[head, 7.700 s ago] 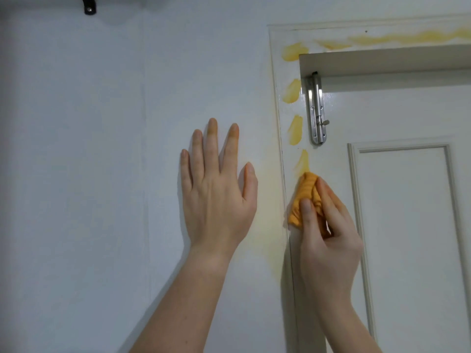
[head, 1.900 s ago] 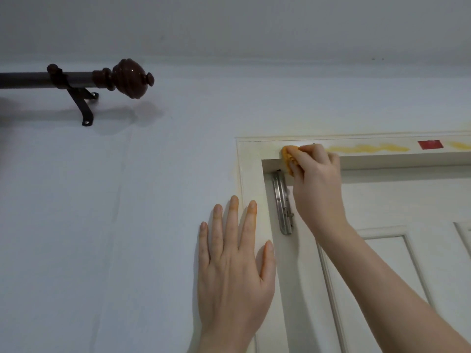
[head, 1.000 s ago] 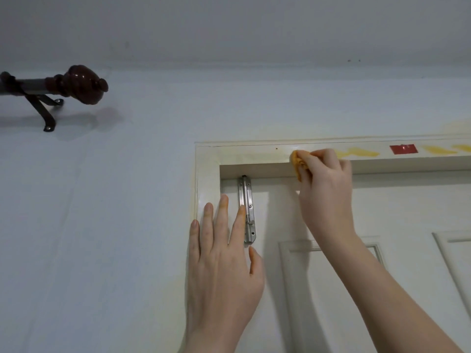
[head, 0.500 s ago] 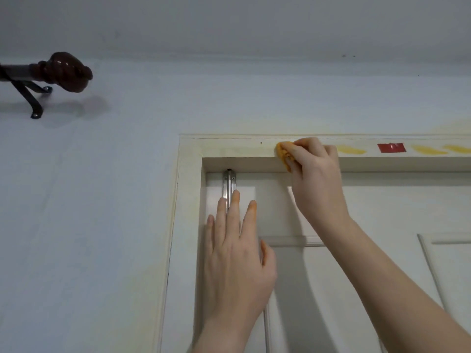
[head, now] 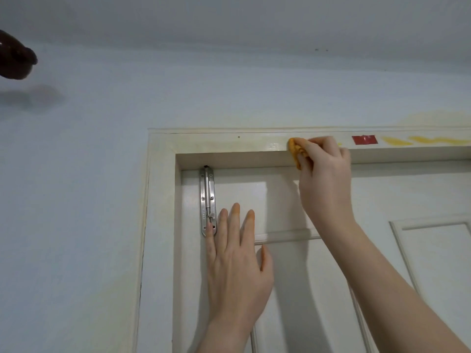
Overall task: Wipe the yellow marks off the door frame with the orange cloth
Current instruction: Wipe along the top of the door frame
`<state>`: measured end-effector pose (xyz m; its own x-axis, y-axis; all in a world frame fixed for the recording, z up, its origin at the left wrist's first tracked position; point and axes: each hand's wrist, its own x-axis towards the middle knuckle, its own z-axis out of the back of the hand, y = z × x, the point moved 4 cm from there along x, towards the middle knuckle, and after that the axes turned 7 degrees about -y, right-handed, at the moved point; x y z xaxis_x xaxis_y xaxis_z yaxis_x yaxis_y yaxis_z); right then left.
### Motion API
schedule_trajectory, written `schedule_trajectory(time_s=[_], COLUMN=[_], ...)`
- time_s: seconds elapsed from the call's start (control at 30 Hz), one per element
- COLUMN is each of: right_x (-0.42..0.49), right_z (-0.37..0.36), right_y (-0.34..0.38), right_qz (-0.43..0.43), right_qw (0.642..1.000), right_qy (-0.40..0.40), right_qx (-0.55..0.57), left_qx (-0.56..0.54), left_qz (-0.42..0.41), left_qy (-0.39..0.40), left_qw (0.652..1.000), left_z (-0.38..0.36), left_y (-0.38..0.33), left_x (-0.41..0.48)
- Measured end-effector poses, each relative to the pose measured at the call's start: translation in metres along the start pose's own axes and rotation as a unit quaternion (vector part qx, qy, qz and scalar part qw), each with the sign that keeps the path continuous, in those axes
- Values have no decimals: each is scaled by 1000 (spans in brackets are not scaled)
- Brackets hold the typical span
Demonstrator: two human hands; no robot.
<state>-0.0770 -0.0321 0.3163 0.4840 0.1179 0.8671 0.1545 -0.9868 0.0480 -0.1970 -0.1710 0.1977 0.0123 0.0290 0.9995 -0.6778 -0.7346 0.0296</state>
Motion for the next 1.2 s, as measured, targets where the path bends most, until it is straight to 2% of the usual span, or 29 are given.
schedule_trajectory(time_s=[0.2, 0.37, 0.57, 0.77, 0.97, 1.13, 1.2], right_x=[7, 4, 9, 2, 9, 10, 5], right_z=[-10, 6, -4, 13, 1, 23, 23], right_y=[13, -14, -3, -38, -37, -69, -66], right_qz=[59, 6, 73, 32, 99, 22, 37], right_qw=[998, 1000, 997, 999, 993, 998, 998], right_qy=[19, 3, 11, 10, 28, -1, 8], right_qx=[7, -11, 10, 34, 55, 52, 53], left_qx=[-11, -12, 6, 19, 39, 46, 52], left_qz=[-20, -18, -11, 9, 19, 28, 32], left_qy=[-3, -6, -16, -31, -49, -49, -52], left_qw=[1000, 1000, 1000, 999, 998, 997, 997], left_z=[-13, -17, -23, -32, -39, -40, -40], left_y=[-2, -4, -13, -24, -27, -33, -35], left_x=[2, -4, -2, -2, -1, -2, -2])
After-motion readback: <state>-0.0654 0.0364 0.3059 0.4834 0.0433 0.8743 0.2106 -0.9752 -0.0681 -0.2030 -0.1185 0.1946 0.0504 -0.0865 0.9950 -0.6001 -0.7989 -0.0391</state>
